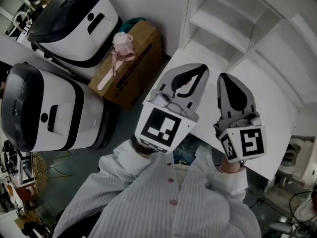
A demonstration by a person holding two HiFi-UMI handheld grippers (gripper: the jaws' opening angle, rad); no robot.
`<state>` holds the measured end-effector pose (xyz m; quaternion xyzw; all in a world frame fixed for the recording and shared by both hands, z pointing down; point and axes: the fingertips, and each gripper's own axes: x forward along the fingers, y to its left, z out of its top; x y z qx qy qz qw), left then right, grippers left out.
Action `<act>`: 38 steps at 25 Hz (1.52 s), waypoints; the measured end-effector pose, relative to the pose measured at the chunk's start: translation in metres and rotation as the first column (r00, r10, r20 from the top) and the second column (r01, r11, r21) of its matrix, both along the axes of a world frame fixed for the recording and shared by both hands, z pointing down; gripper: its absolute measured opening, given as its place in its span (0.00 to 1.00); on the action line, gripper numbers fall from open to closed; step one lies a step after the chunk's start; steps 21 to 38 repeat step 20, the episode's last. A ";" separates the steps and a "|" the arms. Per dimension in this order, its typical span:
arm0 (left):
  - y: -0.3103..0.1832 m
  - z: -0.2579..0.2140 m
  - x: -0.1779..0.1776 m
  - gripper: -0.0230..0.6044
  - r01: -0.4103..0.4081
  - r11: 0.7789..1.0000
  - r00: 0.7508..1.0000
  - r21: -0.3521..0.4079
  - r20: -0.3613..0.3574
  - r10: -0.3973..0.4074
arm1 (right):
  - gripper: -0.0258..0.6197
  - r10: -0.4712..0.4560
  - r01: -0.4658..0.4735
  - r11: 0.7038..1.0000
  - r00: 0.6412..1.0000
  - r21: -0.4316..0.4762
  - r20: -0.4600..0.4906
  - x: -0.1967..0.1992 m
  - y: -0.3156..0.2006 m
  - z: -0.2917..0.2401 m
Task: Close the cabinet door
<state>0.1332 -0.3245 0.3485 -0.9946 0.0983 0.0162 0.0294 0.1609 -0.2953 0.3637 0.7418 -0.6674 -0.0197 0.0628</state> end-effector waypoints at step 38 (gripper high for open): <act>-0.011 0.009 0.018 0.05 -0.037 0.998 0.997 0.043 0.069 0.034 | 0.06 -0.007 0.007 1.000 1.000 -0.007 -0.005 0.011 -0.016 0.003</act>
